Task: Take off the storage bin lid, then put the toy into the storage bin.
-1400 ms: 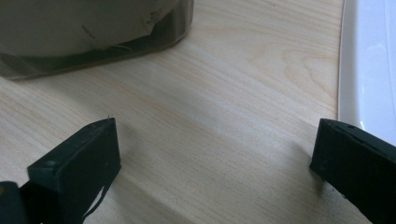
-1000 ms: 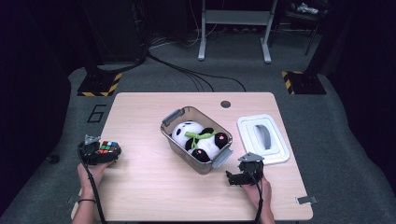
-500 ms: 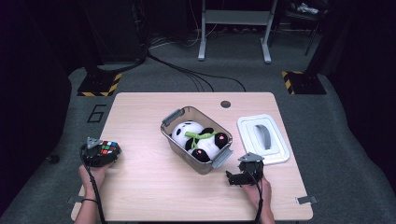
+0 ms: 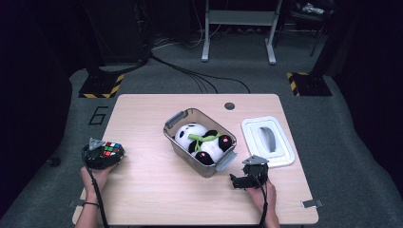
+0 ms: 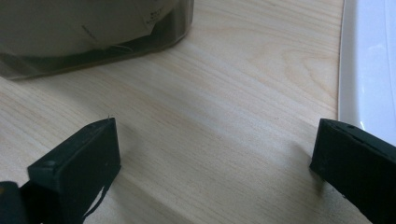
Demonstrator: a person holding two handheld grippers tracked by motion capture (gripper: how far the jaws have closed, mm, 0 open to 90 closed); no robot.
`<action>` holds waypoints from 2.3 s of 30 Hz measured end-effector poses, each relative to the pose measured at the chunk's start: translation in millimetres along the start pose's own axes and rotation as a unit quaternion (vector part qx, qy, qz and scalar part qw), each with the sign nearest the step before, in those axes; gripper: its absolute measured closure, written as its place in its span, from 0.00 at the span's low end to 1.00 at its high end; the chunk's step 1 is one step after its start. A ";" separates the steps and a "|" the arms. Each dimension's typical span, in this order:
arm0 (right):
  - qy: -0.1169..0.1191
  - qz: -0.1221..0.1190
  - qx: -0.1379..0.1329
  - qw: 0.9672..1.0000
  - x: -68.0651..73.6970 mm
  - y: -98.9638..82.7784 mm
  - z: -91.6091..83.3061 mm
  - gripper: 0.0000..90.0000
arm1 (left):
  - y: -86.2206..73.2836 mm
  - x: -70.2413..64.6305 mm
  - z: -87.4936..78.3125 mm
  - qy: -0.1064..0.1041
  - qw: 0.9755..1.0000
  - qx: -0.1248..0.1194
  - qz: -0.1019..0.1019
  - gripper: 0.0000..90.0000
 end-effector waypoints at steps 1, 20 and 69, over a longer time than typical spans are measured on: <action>0.000 0.000 0.000 1.000 0.0 0.0 0.0 0.00 | 2.5 -1.9 -0.9 -0.003 1.000 -0.001 0.001 0.38; -0.001 0.000 0.000 1.000 -0.3 0.0 0.0 0.00 | 45.5 -36.8 -21.6 -0.033 0.998 -0.021 0.044 0.38; 0.000 0.001 0.000 1.000 -0.4 0.0 -0.3 0.00 | 166.3 -135.0 -65.4 -0.137 0.979 -0.078 0.126 0.38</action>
Point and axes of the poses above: each handheld gripper's, and its own axes: z roughly forward along the jaws, y roughly out of its top, x roughly to its left, the point moved 10 cm from there along z, roughly forward along the jaws, and after that the axes turned 15 degrees about z, right-handed, at the moved point
